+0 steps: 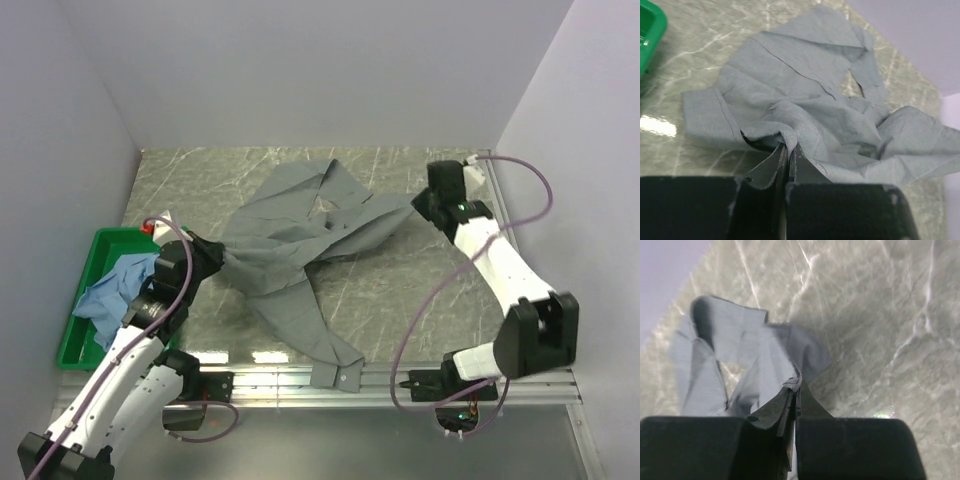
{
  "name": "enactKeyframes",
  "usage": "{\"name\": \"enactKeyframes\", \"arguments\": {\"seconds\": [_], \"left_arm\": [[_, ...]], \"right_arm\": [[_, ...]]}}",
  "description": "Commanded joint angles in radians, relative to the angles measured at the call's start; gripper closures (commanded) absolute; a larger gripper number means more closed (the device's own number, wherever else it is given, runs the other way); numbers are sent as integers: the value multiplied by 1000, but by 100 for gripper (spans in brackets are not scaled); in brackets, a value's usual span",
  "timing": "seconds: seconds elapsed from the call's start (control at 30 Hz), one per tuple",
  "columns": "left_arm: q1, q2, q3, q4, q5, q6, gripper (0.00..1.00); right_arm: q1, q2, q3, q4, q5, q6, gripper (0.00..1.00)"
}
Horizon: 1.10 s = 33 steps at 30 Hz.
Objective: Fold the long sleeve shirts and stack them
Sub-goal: Flatten the shirt out
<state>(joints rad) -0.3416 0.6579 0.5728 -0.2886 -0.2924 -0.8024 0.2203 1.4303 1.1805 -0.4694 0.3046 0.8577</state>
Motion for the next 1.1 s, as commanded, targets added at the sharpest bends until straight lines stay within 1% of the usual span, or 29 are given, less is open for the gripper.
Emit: {"name": "enactKeyframes", "arguments": {"seconds": [0.0,0.03,0.07,0.1,0.13,0.17,0.23,0.27,0.33,0.37,0.43,0.47,0.5,0.53,0.57,0.6,0.63,0.67,0.7,0.73,0.77,0.83,0.87,0.93,0.97,1.03,1.07], "left_arm": [[4,-44,18,46,56,-40,100],[4,-58,10,-21,61,-58,100],[4,-72,4,-58,68,-96,99],[4,-99,-5,-108,78,-116,100],[4,-115,-10,-150,88,-135,99],[4,-132,-11,-247,113,-176,100],[6,-185,-5,-335,133,-214,99],[4,-201,1,-431,139,-246,98],[4,-240,31,-525,134,-286,94],[4,-250,45,-590,133,-314,93],[6,-273,84,-638,128,-331,89],[4,-276,93,-656,127,-337,88],[4,-276,114,-685,124,-339,87],[4,-274,125,-695,125,-334,83],[4,-273,137,-707,124,-324,79],[4,-264,168,-731,122,-319,73],[4,-261,186,-744,119,-310,66],[4,-258,208,-754,105,-282,63],[4,-251,254,-765,96,-268,60],[4,-251,277,-782,87,-252,54],[4,-251,298,-785,76,-210,51],[4,-247,344,-764,72,-169,43],[4,-242,349,-741,82,-117,42],[4,-225,334,-696,102,-78,38],[4,-215,325,-632,120,-46,37],[4,-167,291,-554,180,-21,33],[4,-149,274,-467,197,-9,32]], "right_arm": [[-38,-128,-181,184,-53,-32,100],[-44,-154,-223,186,-55,-25,100],[-55,-200,-263,183,-59,-5,100],[-59,-220,-338,176,-73,7,100],[-61,-240,-372,164,-79,21,100],[-62,-281,-434,141,-82,46,100],[-61,-329,-488,111,-96,63,99],[-64,-375,-511,72,-104,78,95],[-62,-422,-564,28,-127,89,91],[-62,-459,-574,-22,-134,96,86],[-62,-493,-590,-79,-147,101,80],[-62,-519,-590,-128,-156,93,73],[-62,-533,-590,-150,-162,90,69],[-61,-542,-587,-175,-159,86,67],[-62,-565,-575,-217,-151,77,58],[-62,-577,-567,-235,-144,66,53],[-64,-591,-558,-248,-133,52,49],[-61,-616,-549,-271,-113,25,38],[-62,-626,-530,-276,-107,8,34],[-62,-639,-521,-272,-104,-15,31],[-62,-656,-501,-255,-113,-61,26],[-62,-662,-489,-207,-162,-117,24],[-61,-645,-481,-145,-200,-176,24],[-59,-608,-472,-100,-290,-204,25],[-55,-555,-469,-59,-326,-233,26],[-38,-489,-438,-42,-358,-241,27],[-27,-420,-421,-22,-370,-244,28]]}}
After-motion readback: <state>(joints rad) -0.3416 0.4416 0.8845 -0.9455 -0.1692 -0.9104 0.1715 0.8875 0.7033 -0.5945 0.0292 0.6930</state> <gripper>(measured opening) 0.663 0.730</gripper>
